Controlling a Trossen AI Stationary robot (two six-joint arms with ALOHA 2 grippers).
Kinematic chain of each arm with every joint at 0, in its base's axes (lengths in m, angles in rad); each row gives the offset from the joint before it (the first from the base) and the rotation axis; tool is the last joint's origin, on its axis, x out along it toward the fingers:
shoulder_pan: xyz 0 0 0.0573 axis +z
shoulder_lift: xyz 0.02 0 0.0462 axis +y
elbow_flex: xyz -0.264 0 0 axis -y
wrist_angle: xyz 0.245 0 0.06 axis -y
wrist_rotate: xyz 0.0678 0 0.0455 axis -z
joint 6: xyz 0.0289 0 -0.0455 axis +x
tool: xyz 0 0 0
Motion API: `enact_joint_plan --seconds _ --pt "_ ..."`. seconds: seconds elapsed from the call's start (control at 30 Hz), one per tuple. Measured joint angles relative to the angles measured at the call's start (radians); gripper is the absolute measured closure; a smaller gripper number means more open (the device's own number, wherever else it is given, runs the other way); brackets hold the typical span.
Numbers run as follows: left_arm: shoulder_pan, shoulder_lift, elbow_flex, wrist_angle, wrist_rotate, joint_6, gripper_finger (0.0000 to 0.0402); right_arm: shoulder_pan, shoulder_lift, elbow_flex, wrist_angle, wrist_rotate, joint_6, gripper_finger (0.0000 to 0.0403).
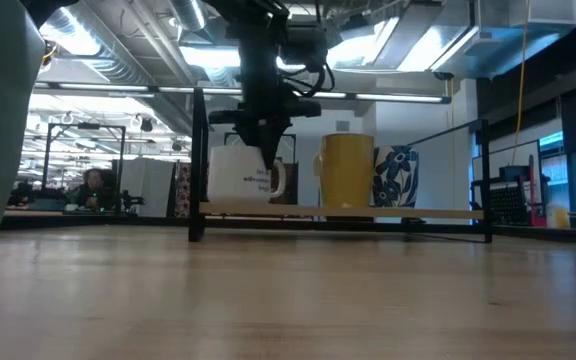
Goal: Place coffee mugs
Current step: Put the white mug on the shelf, then adjust the yellow mug on the shelf
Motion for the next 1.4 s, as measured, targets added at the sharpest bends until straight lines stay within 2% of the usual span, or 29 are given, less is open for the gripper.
enact_joint_plan --seconds 0.43,0.77,0.9,1.0,1.17,1.4 --pt "-0.027 -0.028 0.003 0.036 -0.067 0.014 0.0265 0.0 0.0 0.0 -0.003 0.001 0.0 0.0253" --pt "-0.049 -0.106 0.005 0.067 -0.112 0.062 0.0252 0.0 0.0 0.0 -0.005 0.001 -0.005 0.0253" --pt "-0.056 -0.145 0.004 0.092 -0.088 0.071 0.0252 0.0 0.0 0.0 -0.005 0.001 -0.005 0.0253" --pt "-0.081 -0.19 0.005 0.175 -0.075 0.153 0.0252 0.0 0.0 0.0 -0.005 0.001 -0.006 0.0253" --pt "-0.145 -0.225 0.007 0.383 -0.103 0.459 0.0252 0.0 0.0 0.0 -0.005 0.001 -0.006 0.0253" --pt "-0.161 -0.183 0.006 0.451 -0.059 0.647 0.0252 0.0 0.0 0.0 -0.005 0.001 -0.006 0.0253"
